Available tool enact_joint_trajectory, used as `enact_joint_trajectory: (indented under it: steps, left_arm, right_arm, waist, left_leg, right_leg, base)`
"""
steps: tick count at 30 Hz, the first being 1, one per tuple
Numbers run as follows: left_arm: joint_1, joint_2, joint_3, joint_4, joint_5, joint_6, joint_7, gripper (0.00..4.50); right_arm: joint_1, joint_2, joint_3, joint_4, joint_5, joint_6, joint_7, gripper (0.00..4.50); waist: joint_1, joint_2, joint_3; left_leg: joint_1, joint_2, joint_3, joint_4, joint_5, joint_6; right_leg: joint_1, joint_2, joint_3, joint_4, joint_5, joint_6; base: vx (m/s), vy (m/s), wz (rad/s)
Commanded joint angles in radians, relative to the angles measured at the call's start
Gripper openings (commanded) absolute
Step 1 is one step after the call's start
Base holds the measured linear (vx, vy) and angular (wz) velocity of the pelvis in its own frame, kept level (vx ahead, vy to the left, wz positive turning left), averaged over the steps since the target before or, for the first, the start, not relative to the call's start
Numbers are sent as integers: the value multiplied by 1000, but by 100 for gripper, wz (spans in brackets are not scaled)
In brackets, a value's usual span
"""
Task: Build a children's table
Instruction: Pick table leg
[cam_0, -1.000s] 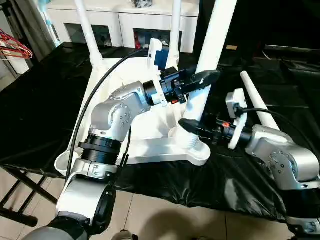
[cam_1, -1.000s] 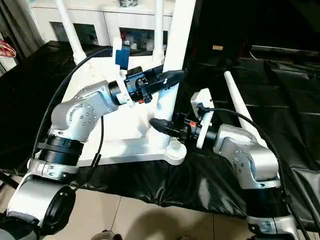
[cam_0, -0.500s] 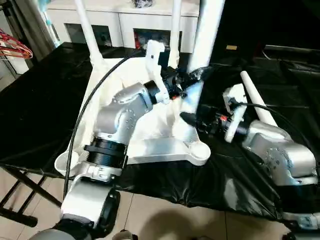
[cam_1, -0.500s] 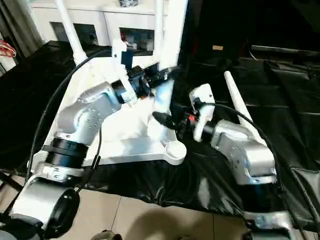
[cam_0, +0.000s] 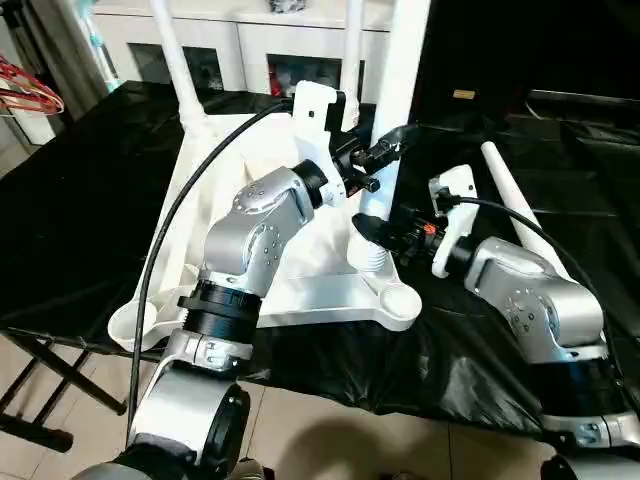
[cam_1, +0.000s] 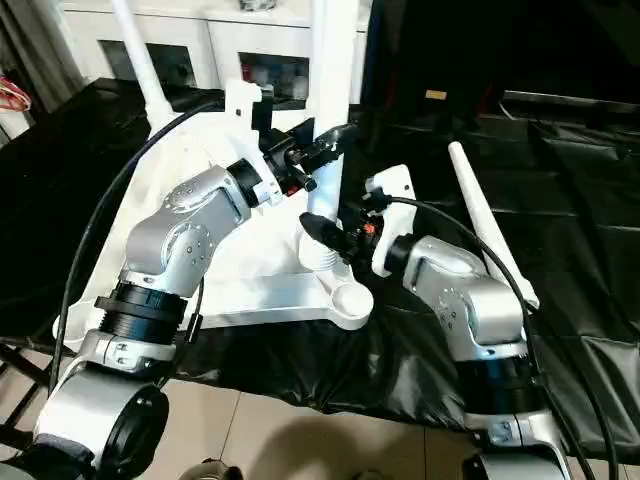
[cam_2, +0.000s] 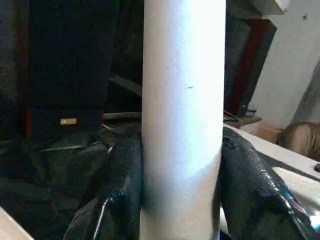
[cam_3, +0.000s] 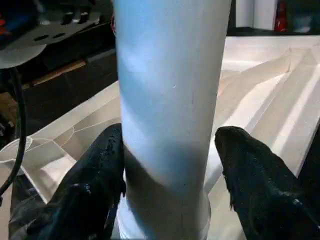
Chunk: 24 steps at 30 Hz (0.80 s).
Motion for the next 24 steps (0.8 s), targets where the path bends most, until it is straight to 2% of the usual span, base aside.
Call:
enact_joint_trajectory:
  steps: [1,7,17,19,21,24]
  left_arm:
    - [-2,1,-18,-33,10,-5,-20,184]
    - [2,14,-45,-42,17,0,-54,184]
    - [-12,32,-58,-26,23,-13,-77,184]
    - [-14,33,-58,-23,23,-14,-78,184]
    - [-16,35,-59,-19,23,-15,-80,184]
    - [-17,35,-63,-20,22,-14,-83,184]
  right_arm:
    - [-8,-18,9,13,-14,17,0,298]
    - [-12,-38,30,27,-25,-7,35,298]
    - [-16,-66,44,28,-18,12,69,298]
    - [-15,-67,45,30,-17,16,72,271]
    - [-14,-68,45,32,-18,20,75,271]
    - [-13,-65,41,36,-16,27,76,232]
  waist:
    - [2,-26,-83]
    - [3,-29,-83]
    - [3,-26,-84]
    - [3,-26,-84]
    - [3,-25,-85]
    - [4,-25,-85]
  left_leg:
    - [11,2,8,-61,-145,38]
    - [11,2,8,-61,-143,41]
    - [12,2,8,-59,-137,45]
    - [12,2,8,-59,-135,47]
    - [12,2,8,-58,-136,47]
    - [12,2,7,-58,-134,47]
  right_leg:
    - [62,-26,21,-66,-176,-204]
    - [62,-27,21,-65,-174,-206]
    - [63,-26,21,-63,-153,-216]
    - [64,-26,21,-62,-150,-218]
    - [64,-26,21,-62,-149,-219]
    - [64,-26,21,-61,-144,-222]
  base:
    - [0,0,0]
    - [0,0,0]
    - [0,0,0]
    - [0,0,0]
    - [0,0,0]
    - [0,0,0]
